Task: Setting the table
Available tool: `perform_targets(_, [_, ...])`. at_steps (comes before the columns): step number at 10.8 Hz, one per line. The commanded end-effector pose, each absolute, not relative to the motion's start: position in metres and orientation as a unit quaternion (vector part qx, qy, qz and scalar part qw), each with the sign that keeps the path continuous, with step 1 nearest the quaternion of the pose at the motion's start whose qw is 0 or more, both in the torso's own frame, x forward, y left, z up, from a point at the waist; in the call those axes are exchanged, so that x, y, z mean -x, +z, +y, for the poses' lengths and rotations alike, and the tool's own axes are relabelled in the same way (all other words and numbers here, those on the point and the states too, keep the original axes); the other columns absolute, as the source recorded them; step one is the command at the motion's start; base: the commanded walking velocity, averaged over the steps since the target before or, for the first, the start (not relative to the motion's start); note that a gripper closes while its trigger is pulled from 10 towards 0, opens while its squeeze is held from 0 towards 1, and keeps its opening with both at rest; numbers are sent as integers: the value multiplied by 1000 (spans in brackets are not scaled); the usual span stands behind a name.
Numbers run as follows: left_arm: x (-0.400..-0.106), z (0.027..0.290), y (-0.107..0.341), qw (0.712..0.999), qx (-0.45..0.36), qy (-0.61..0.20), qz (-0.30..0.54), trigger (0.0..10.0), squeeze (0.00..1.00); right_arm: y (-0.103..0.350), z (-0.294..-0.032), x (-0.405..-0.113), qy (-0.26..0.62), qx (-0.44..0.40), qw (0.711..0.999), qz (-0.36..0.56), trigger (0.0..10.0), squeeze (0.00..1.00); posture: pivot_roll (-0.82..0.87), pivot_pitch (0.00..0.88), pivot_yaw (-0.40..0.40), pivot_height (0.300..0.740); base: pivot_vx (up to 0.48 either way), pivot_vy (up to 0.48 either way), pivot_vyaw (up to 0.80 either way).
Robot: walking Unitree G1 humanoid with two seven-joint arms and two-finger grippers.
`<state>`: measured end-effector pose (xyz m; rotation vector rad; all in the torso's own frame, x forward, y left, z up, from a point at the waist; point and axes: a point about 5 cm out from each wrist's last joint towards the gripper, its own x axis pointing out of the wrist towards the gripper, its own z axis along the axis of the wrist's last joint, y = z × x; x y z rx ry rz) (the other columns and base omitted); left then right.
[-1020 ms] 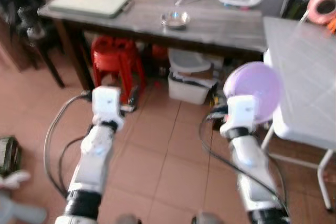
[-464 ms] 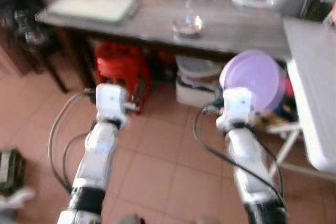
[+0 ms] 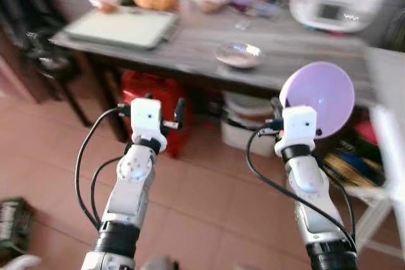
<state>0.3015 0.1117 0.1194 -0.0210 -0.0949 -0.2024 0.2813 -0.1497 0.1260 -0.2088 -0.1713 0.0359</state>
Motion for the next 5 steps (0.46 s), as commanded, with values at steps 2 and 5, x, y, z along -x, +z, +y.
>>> perform_targets(2, [-305,107,139,991,29,-108,-70,10000,0,141,-146,-284,14,112,986,-122,10000,0,-45,0,27,740,480,0,0])
perform_targets(5, [-304,103,140,990,34,-122,-68,10000,0,141,-145,-286,15,109,987,-119,10000,0,-48,0,31,740,480,0,0])
